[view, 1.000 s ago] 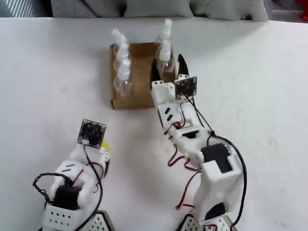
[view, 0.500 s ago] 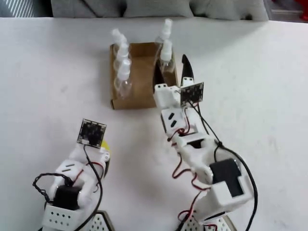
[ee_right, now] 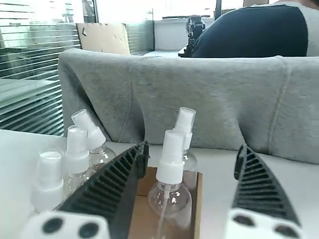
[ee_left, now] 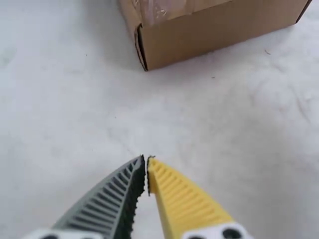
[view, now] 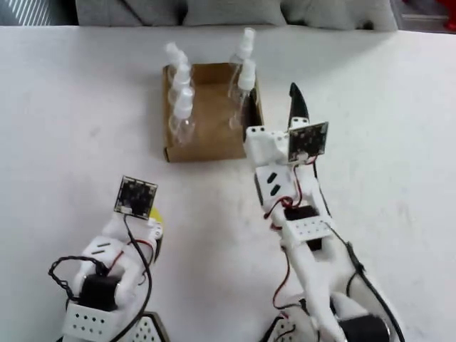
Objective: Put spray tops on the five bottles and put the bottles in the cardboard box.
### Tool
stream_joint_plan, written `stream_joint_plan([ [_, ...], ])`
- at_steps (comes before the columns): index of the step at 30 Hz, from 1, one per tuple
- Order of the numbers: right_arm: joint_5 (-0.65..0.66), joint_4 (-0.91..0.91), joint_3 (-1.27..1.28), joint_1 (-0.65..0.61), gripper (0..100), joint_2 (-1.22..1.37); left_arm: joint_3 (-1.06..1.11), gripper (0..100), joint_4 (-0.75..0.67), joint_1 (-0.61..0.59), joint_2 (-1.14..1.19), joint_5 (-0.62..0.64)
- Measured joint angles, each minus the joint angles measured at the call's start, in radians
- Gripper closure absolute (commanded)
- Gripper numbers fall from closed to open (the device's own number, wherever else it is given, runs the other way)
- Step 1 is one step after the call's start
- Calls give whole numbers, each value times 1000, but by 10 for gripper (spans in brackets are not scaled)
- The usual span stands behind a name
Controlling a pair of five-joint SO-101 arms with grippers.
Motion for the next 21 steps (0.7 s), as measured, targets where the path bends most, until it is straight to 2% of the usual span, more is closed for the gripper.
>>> stream_joint_plan([
  [3, 0, 164, 0, 26, 989, -157, 0, 979, 0, 0, 0, 0],
  [6, 0, 313, 0, 44, 961, -315, 0, 979, 0, 0, 0, 0],
  [15, 0, 641, -6, 123, 981, -704, 0, 979, 0, 0, 0, 0],
  [21, 0, 1111, -130, 126, 981, -907, 0, 979, 0, 0, 0, 0],
])
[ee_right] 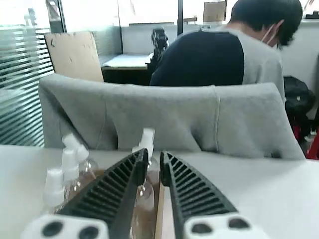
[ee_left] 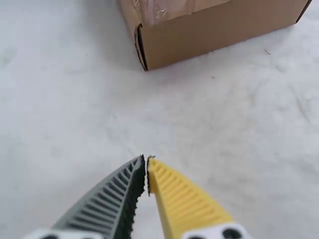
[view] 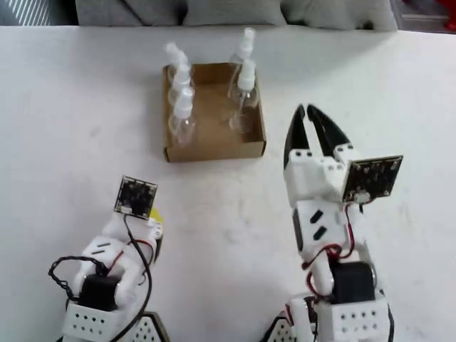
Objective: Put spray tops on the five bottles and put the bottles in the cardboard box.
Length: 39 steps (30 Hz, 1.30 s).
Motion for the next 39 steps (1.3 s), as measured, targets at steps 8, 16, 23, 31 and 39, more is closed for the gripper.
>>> stream_joint_plan([
  [8, 0, 503, -28, 3, 981, -252, 0, 979, 0, 0, 0, 0],
  [16, 0, 822, -35, 11, 981, -428, 0, 979, 0, 0, 0, 0],
  [23, 0, 848, 72, 129, 981, -430, 0, 979, 11, 0, 0, 0],
  [31, 0, 686, 494, 140, 981, -430, 0, 976, 11, 0, 0, 0],
  [39, 0, 591, 634, 140, 981, -425, 0, 976, 11, 0, 0, 0],
])
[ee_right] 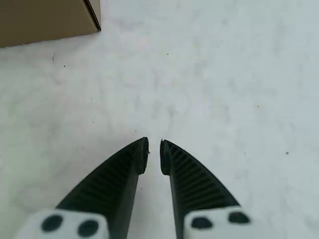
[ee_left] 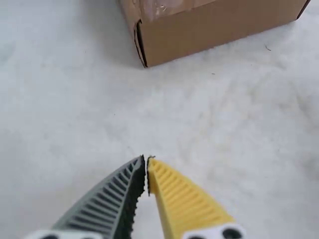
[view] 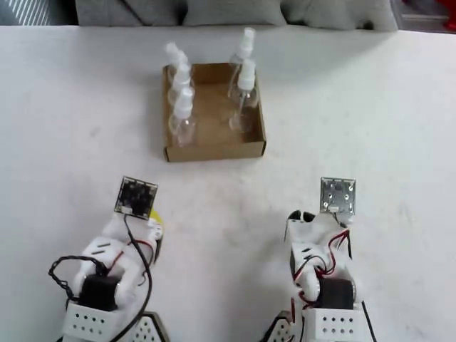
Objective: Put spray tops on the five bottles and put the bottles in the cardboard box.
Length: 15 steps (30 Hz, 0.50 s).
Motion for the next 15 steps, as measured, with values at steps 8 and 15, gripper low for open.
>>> stream_joint_plan([
  [8, 0, 152, 3, 0, 981, 0, 0, 976, 2, 0, 0, 0],
  [15, 0, 212, 3, 38, 981, 0, 0, 976, 2, 0, 0, 0],
])
